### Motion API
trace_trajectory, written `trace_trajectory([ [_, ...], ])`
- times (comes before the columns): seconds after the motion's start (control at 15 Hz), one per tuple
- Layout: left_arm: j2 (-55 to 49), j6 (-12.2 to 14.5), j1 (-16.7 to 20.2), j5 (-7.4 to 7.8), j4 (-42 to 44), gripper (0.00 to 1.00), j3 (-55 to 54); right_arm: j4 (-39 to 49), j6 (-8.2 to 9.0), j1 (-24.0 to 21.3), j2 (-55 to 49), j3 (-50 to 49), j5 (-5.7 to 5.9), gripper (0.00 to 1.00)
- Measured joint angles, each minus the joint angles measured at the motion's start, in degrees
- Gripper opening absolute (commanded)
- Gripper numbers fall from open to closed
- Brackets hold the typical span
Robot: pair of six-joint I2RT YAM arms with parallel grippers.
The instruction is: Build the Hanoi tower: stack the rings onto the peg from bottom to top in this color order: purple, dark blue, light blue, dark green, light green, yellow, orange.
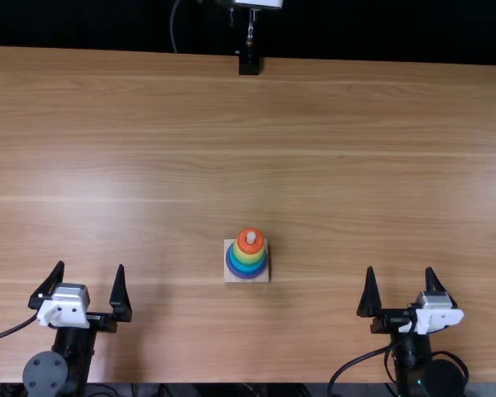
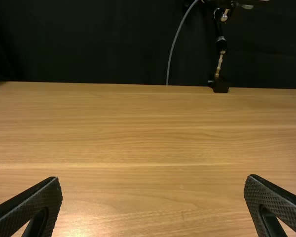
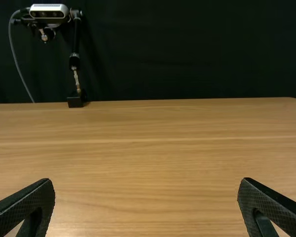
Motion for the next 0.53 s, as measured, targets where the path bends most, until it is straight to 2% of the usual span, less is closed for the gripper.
trace_trajectory([
  [0.53,0.02,0.0,0.02,0.02,0.02,1.0,0.0,-1.49,0.02,0.0,-0.02,-0.04,0.02,1.0],
])
